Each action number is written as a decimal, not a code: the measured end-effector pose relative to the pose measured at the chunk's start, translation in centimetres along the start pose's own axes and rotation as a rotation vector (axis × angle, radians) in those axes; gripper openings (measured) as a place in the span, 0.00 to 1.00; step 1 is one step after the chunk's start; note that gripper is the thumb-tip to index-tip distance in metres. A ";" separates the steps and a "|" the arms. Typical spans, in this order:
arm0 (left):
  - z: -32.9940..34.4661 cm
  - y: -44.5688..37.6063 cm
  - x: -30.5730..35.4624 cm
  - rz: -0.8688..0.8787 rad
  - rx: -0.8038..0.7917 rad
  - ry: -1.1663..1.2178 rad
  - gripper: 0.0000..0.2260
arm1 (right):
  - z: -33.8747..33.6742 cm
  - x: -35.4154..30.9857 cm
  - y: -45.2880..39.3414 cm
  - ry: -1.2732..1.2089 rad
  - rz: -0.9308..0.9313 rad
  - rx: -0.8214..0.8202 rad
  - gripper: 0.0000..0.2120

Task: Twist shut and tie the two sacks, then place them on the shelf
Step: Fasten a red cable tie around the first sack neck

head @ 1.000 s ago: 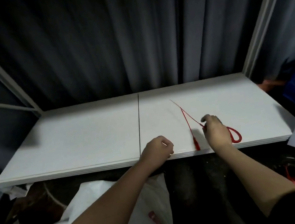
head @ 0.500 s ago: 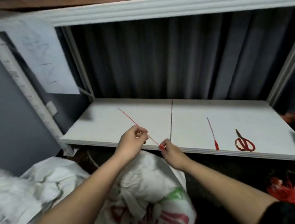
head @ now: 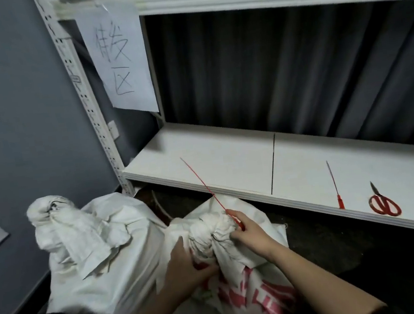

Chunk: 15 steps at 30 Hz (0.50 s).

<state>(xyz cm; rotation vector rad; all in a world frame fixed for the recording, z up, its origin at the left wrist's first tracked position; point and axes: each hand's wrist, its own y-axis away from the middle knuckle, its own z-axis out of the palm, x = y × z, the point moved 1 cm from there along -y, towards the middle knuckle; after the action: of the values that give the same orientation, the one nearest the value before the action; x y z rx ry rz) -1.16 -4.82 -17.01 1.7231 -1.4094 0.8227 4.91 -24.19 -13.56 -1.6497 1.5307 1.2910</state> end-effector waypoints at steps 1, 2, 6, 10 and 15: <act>0.7 0.0 -1.0 -0.025 -0.005 -0.051 0.49 | 0.0 0.0 -0.2 0.001 0.010 -0.035 0.29; 1.3 0.1 -1.4 -0.044 0.003 -0.089 0.51 | 0.1 0.3 -0.5 0.000 0.020 -0.075 0.28; 2.5 0.0 -0.4 -0.094 -0.082 -0.050 0.39 | 0.4 1.1 -0.4 0.043 0.056 -0.178 0.08; 1.8 -1.6 2.0 -0.002 -0.201 0.120 0.37 | 0.2 0.0 -0.2 -0.018 0.024 -0.146 0.11; -1.2 -4.5 6.4 0.175 -0.068 0.414 0.31 | 0.5 -4.7 -0.7 -0.083 -0.141 -0.006 0.09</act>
<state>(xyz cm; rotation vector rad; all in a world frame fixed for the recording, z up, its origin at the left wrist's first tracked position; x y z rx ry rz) 4.39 -6.53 -11.66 1.2961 -1.2937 1.1381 5.95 -21.53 -9.70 -1.6554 1.3389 1.2735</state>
